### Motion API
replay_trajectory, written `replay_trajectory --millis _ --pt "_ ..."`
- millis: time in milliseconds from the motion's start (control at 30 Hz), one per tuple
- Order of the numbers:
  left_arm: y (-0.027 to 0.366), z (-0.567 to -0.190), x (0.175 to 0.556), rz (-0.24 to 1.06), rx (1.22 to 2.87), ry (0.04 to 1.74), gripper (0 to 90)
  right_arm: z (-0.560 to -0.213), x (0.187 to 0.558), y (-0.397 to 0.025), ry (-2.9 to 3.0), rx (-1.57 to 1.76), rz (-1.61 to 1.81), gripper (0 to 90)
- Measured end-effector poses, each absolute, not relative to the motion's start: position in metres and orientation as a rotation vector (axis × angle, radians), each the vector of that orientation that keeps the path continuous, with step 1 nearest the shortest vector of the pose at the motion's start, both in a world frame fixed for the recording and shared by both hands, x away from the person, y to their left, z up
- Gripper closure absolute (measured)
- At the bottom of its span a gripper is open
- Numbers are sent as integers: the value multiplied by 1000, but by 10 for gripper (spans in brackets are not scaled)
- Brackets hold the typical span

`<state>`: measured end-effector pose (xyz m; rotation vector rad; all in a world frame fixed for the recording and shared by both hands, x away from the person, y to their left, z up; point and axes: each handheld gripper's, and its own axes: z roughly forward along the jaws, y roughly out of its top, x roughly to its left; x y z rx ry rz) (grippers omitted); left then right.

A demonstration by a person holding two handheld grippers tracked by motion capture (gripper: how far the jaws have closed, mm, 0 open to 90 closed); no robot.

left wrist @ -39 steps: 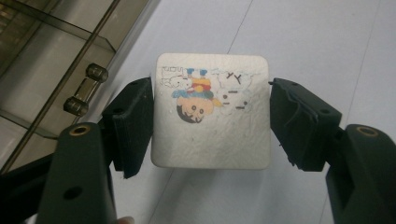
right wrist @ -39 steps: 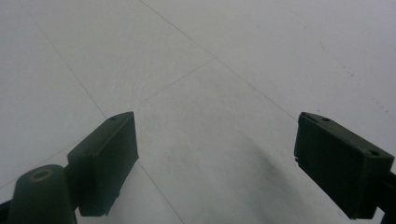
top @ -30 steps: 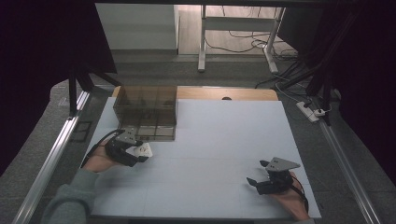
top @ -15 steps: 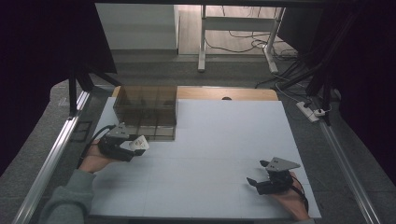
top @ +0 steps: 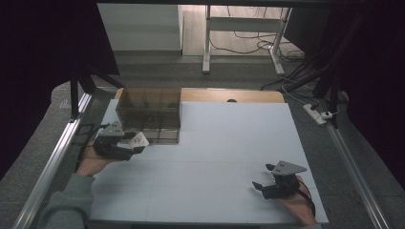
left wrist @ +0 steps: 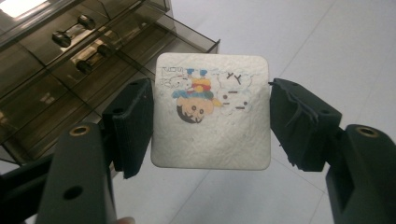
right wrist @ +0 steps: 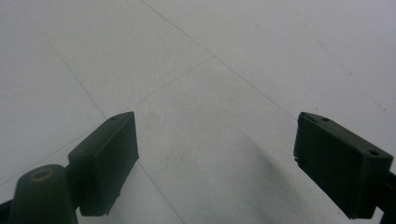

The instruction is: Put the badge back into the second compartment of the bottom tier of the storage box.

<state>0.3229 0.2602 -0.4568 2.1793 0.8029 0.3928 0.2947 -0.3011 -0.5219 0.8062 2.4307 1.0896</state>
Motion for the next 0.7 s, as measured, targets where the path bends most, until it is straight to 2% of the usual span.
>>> replay_trajectory --millis 700 --pt "254 -456 327 404 2168 820 332 -523 295 -300 2432 802 1075 145"
